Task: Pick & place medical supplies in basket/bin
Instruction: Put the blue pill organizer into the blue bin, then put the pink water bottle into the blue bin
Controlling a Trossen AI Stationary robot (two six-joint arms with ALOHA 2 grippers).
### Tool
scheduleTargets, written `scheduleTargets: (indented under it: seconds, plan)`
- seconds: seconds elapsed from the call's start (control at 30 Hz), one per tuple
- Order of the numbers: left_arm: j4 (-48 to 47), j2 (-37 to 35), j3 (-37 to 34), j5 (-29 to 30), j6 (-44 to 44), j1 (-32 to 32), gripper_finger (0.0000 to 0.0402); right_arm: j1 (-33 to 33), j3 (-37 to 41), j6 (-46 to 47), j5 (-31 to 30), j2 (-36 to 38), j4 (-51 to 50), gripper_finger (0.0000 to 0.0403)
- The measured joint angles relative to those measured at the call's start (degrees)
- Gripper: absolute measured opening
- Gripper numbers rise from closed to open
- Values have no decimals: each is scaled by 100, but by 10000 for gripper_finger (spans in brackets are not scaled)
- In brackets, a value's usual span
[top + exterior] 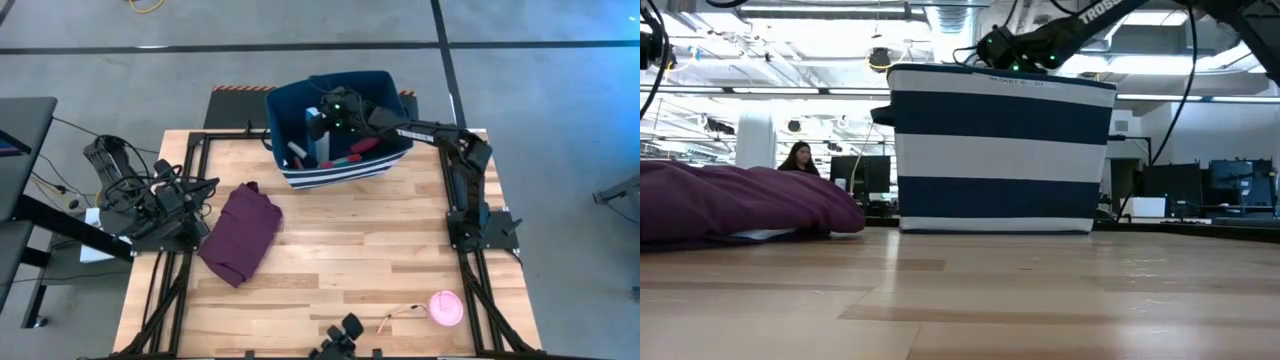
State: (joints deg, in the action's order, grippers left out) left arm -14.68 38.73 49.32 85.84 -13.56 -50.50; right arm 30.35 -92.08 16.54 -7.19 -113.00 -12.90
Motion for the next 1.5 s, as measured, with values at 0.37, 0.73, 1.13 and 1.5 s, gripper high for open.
scheduleTargets:
  seconds: [0.37,0.73,1.13,1.5]
  plan:
    - [0,-1,0,5,71,1,0,-314,-1563,-302,27,356,-1366,201]
    - [0,0,0,7,186,2,0,-1353,-2602,-501,-38,1346,-3078,196]
    - [2,1,0,-223,487,0,0,-3475,-2613,54,-363,1965,-5967,164]
    - [3,67,0,-308,958,0,0,-5416,-2604,1424,437,646,-7166,164]
